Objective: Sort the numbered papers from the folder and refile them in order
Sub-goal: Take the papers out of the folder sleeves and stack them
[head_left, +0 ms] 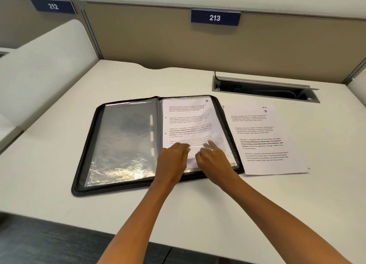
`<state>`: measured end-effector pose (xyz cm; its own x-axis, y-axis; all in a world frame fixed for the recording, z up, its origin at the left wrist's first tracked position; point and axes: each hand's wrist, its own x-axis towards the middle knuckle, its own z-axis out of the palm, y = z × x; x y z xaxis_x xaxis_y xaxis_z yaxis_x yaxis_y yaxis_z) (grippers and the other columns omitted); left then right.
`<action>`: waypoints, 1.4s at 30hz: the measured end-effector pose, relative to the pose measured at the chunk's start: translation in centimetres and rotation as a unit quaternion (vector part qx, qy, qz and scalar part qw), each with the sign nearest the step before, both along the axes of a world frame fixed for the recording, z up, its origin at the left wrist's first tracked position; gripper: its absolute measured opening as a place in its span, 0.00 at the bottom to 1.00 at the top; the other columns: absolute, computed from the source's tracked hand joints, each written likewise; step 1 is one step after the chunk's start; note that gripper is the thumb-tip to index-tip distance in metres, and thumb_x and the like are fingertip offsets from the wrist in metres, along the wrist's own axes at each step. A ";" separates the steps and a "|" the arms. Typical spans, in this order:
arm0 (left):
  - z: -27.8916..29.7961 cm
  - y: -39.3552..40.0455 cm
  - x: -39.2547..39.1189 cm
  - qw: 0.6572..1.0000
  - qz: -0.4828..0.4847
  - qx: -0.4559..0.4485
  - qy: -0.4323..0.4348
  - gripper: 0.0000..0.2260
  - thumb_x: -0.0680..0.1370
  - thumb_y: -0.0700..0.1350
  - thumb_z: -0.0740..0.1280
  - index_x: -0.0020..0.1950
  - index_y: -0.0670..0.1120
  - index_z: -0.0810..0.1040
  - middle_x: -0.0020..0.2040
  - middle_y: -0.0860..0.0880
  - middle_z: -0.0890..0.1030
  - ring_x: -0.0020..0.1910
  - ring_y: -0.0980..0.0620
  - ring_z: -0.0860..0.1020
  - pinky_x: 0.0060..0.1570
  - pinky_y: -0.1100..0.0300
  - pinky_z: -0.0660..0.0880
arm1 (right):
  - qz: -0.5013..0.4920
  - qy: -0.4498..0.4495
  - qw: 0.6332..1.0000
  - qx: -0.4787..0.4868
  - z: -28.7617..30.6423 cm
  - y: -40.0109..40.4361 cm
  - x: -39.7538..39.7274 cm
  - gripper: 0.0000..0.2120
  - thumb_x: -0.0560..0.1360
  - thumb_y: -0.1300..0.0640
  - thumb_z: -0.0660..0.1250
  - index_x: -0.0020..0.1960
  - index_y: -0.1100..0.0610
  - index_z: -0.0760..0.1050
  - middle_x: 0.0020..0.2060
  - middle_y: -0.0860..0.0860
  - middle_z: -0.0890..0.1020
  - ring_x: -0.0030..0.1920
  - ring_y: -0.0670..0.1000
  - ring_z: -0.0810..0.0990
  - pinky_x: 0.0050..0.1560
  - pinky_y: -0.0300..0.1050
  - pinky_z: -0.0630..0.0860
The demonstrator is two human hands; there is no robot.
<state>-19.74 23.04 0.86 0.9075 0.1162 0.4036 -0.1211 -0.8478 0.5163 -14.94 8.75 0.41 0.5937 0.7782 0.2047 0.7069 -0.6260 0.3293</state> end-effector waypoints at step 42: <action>-3.6 1.0 -10.6 0.883 0.196 -0.365 0.220 0.08 0.73 0.38 0.71 0.40 0.51 0.80 0.43 0.50 0.83 0.45 0.48 0.81 0.51 0.48 0.78 | -0.422 0.342 0.611 0.575 -3.2 -8.1 -7.3 0.09 0.68 0.65 0.73 0.44 0.55 0.78 0.33 0.49 0.81 0.42 0.53 0.79 0.50 0.49 0.77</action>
<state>-30.34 24.01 -2.76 0.7900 0.5399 -0.2906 0.4570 -0.2025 0.8661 -22.28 0.62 -2.79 0.9374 -0.2901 -0.1926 -0.3020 -0.4020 -0.8644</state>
